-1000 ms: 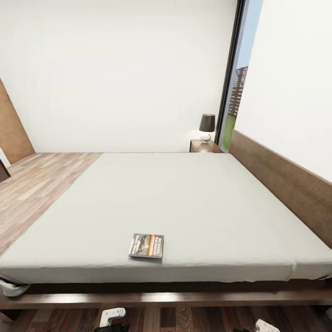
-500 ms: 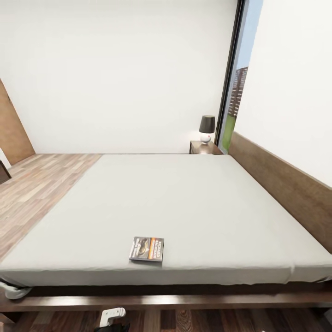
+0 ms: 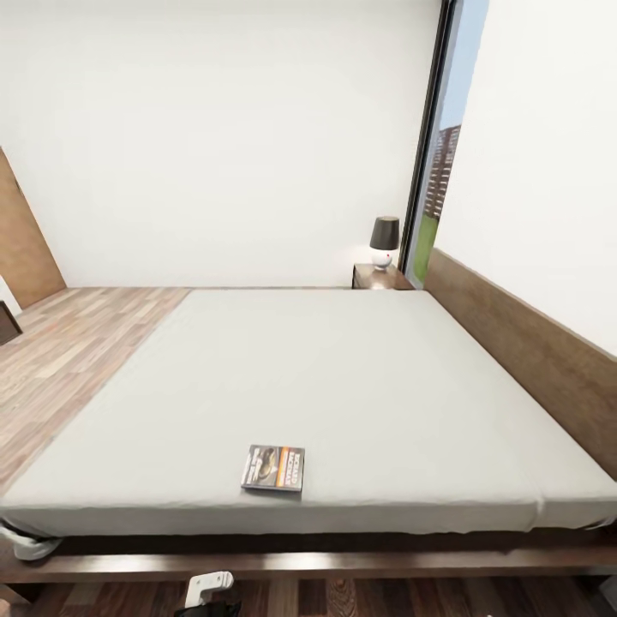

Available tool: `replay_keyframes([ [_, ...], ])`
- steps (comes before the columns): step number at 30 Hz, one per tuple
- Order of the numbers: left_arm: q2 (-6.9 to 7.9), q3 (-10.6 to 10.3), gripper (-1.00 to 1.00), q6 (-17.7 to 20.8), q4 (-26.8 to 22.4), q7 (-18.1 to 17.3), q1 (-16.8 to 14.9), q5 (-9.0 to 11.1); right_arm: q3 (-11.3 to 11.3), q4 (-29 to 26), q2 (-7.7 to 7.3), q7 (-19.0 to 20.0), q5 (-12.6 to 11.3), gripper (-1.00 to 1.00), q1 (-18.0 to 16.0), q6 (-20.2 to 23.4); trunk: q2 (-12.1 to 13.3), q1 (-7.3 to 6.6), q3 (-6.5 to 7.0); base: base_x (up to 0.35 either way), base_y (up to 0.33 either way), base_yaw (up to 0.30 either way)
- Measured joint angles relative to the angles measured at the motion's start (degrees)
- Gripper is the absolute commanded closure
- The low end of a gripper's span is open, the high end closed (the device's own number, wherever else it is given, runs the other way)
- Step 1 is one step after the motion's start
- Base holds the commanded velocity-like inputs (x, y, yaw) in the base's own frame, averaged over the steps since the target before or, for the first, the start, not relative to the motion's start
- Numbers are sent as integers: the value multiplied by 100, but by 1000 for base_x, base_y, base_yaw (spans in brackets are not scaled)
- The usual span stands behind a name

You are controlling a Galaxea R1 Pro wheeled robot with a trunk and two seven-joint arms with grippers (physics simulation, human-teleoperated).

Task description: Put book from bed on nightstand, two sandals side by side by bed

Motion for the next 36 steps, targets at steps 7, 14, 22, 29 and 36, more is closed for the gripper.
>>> replay_keyframes([
  [7, 0, 0, -100, -1, 0, 0, -1, 0, 0, 0, 0, 0, 0, -100, 2, 0, 281, -154, 126, 0, 0, 0],
  [14, 0, 0, -100, -1, 0, 0, 0, 0, 0, 0, 0, 0, 0, -100, 1, 0, 562, -308, 251, 0, 0, 0],
  [22, 0, 0, -100, 0, 0, -1, -2, 0, 0, 0, 0, 0, 0, -100, -2, 1, 883, -483, 395, 0, 0, 0],
  [29, 0, 0, -100, 0, 0, -1, 1, 0, 0, 0, 0, 0, 0, -100, 2, 2, 1164, -637, 521, 0, 0, 0],
  [36, 0, -4, -100, 0, 0, -1, 2, 0, 0, 0, 0, 0, 0, -100, 0, 2, 1444, -791, 647, 0, 0, 0],
])
